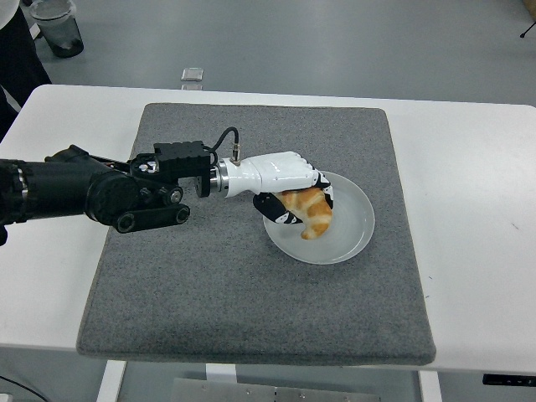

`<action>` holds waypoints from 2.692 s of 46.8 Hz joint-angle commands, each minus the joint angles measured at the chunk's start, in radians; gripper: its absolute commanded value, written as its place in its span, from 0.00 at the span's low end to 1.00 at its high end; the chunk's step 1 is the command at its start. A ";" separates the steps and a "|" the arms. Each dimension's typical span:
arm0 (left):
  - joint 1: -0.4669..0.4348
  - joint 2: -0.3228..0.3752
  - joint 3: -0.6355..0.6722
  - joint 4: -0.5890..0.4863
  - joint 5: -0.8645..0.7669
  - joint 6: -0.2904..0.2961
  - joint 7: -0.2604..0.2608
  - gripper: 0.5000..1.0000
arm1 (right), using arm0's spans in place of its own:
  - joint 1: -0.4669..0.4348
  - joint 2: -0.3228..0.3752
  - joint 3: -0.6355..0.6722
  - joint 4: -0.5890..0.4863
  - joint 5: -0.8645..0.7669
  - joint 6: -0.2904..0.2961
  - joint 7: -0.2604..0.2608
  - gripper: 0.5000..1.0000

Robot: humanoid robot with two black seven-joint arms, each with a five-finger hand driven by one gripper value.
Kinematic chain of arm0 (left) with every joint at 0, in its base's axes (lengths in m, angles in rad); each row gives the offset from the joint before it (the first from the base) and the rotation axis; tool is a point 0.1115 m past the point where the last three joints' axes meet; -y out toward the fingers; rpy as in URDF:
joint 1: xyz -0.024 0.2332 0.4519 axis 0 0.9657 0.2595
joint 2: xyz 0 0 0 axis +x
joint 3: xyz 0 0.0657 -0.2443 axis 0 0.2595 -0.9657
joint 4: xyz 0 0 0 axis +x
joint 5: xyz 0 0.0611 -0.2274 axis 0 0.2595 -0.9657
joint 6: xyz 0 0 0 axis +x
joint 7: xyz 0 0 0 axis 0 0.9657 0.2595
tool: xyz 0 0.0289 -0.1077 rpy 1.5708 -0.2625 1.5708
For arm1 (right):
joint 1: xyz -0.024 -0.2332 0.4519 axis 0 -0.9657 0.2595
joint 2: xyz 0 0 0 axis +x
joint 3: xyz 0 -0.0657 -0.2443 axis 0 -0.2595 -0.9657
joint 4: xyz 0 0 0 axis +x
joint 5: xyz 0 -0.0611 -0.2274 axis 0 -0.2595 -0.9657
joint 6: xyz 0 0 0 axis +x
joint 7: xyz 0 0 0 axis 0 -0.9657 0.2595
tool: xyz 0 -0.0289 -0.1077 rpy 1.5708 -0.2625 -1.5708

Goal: Place the bread on the plate

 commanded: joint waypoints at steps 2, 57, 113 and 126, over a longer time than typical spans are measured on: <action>0.013 -0.001 -0.001 0.009 0.000 0.000 0.000 0.00 | 0.000 0.000 0.000 0.000 0.000 0.000 -0.001 0.86; 0.054 -0.006 -0.021 0.037 -0.015 0.003 0.002 0.26 | 0.000 0.000 0.000 0.000 0.000 0.000 -0.001 0.86; 0.049 0.039 -0.104 -0.025 -0.038 -0.055 0.006 0.98 | 0.000 0.000 0.000 0.000 0.000 0.000 -0.001 0.86; 0.049 0.077 -0.128 -0.042 -0.041 -0.061 0.005 0.98 | 0.000 0.000 0.000 0.000 0.000 0.000 0.001 0.86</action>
